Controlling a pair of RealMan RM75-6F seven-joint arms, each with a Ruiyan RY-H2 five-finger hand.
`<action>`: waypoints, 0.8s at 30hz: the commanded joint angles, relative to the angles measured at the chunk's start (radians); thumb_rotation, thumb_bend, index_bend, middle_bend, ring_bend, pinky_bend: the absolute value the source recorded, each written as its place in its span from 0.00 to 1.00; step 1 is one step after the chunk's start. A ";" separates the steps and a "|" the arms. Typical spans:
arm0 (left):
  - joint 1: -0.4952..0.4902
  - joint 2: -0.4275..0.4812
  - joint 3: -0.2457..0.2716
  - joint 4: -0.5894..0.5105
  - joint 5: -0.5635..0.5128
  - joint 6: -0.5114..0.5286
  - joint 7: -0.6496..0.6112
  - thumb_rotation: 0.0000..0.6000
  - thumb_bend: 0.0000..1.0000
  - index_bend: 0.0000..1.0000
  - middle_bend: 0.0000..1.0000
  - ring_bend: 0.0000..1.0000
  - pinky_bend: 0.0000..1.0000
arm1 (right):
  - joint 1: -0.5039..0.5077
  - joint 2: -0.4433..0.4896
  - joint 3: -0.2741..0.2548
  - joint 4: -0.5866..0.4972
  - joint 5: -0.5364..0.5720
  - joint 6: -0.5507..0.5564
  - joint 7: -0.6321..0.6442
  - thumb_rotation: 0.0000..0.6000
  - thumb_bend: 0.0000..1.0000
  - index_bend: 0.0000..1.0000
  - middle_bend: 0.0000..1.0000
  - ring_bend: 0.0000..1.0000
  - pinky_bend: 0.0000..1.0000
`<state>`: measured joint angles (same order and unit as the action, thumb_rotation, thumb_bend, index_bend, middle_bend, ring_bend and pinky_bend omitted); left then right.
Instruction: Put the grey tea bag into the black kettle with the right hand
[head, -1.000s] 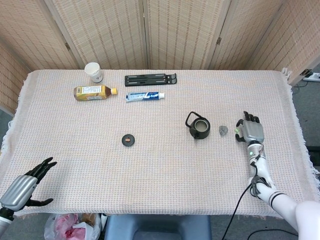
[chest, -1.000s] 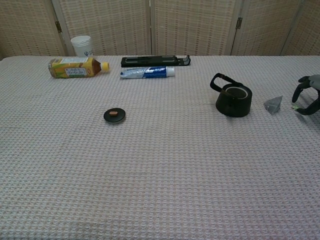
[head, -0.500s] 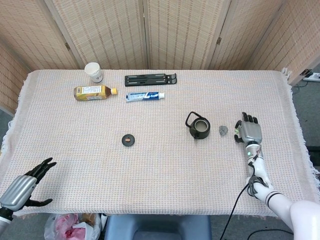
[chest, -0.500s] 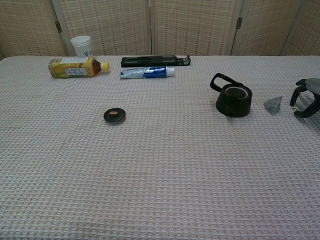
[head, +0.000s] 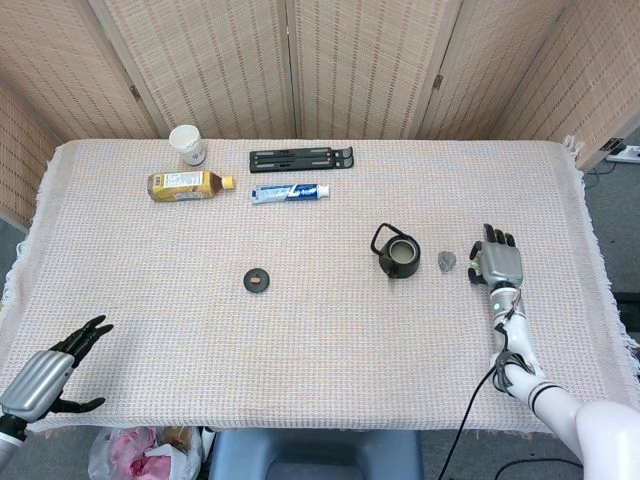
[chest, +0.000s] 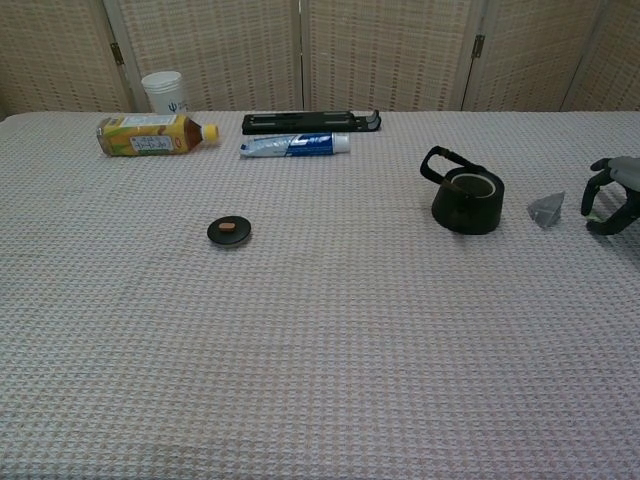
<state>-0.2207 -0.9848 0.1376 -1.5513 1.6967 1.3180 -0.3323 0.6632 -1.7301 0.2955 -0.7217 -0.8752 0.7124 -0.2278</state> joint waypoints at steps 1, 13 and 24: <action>0.000 0.000 0.001 0.000 0.000 -0.001 0.001 1.00 0.10 0.00 0.01 0.14 0.33 | 0.000 -0.001 0.002 0.001 -0.003 0.002 0.003 1.00 0.33 0.47 0.00 0.00 0.00; -0.001 -0.001 0.000 0.000 -0.002 -0.001 0.002 1.00 0.10 0.00 0.01 0.14 0.33 | -0.002 -0.009 0.005 0.011 -0.015 0.007 0.004 1.00 0.34 0.51 0.00 0.00 0.00; 0.001 -0.003 0.001 0.004 0.001 0.005 -0.002 1.00 0.10 0.00 0.01 0.14 0.33 | -0.003 -0.016 0.007 0.019 -0.025 0.014 -0.001 1.00 0.35 0.56 0.02 0.00 0.00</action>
<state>-0.2203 -0.9876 0.1386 -1.5475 1.6980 1.3231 -0.3343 0.6601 -1.7463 0.3021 -0.7032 -0.9002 0.7262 -0.2285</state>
